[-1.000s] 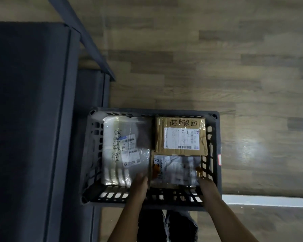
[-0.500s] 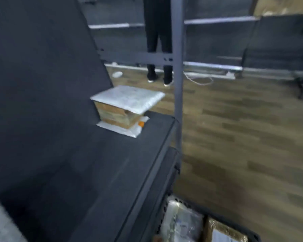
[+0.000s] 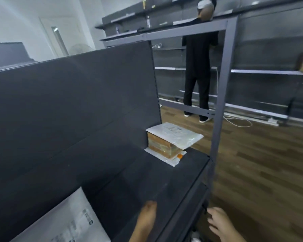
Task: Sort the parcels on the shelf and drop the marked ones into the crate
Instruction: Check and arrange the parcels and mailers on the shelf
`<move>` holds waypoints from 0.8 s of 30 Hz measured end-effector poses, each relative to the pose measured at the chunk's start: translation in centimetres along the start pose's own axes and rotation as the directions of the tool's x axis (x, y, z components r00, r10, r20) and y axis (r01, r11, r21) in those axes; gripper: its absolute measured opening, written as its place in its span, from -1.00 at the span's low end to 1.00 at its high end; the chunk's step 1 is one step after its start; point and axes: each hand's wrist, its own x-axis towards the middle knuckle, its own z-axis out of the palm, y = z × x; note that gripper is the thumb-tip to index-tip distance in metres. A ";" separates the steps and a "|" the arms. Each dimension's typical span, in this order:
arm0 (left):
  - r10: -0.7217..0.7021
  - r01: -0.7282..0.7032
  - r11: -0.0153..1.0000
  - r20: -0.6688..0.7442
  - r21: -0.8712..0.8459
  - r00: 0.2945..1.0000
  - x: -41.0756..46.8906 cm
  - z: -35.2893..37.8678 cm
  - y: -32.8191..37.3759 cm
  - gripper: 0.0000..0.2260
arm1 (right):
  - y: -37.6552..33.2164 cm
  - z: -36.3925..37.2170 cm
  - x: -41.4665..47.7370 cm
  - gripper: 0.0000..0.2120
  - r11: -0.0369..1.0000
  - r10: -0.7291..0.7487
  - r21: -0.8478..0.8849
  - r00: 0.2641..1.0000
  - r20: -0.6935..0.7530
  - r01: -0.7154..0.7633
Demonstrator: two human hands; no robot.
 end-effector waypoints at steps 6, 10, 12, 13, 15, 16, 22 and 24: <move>0.126 -0.128 0.981 0.027 0.146 0.992 4.5 -0.1 5.0 -0.66 | -6.1 2.8 1.2 -0.58 0.976 -0.164 0.140 0.986 -0.027 0.167; 0.125 -0.136 0.984 0.095 0.114 0.988 8.5 0.2 8.5 -0.72 | -10.9 5.3 3.8 -0.57 0.938 -0.209 0.286 0.978 0.015 0.196; 0.134 -0.149 0.982 0.129 0.115 0.983 10.5 0.4 9.1 -0.77 | -12.9 6.8 5.3 -0.65 0.917 -0.203 0.350 0.979 -0.001 0.191; 0.142 -0.161 0.978 0.143 0.135 0.979 11.4 0.4 9.3 -0.81 | -13.7 7.6 6.0 -0.70 0.910 -0.194 0.374 0.981 -0.002 0.181; 0.146 -0.176 0.972 0.182 0.157 0.972 13.3 0.6 9.0 -0.83 | -15.3 9.1 7.5 -0.76 0.890 -0.156 0.433 0.988 -0.009 0.144; 0.140 -0.172 0.972 0.194 0.159 0.971 14.4 0.7 8.5 -0.78 | -15.9 9.7 8.3 -0.77 0.879 -0.140 0.458 0.990 -0.018 0.132; 0.110 -0.175 0.952 0.252 0.252 0.962 18.6 -0.3 6.9 -0.79 | -18.2 12.3 11.3 -0.88 0.834 -0.137 0.534 0.989 -0.049 0.142; 0.116 -0.188 0.946 0.268 0.262 0.956 18.8 -1.1 6.7 -0.80 | -18.8 12.9 11.7 -0.91 0.813 -0.132 0.566 0.990 -0.048 0.136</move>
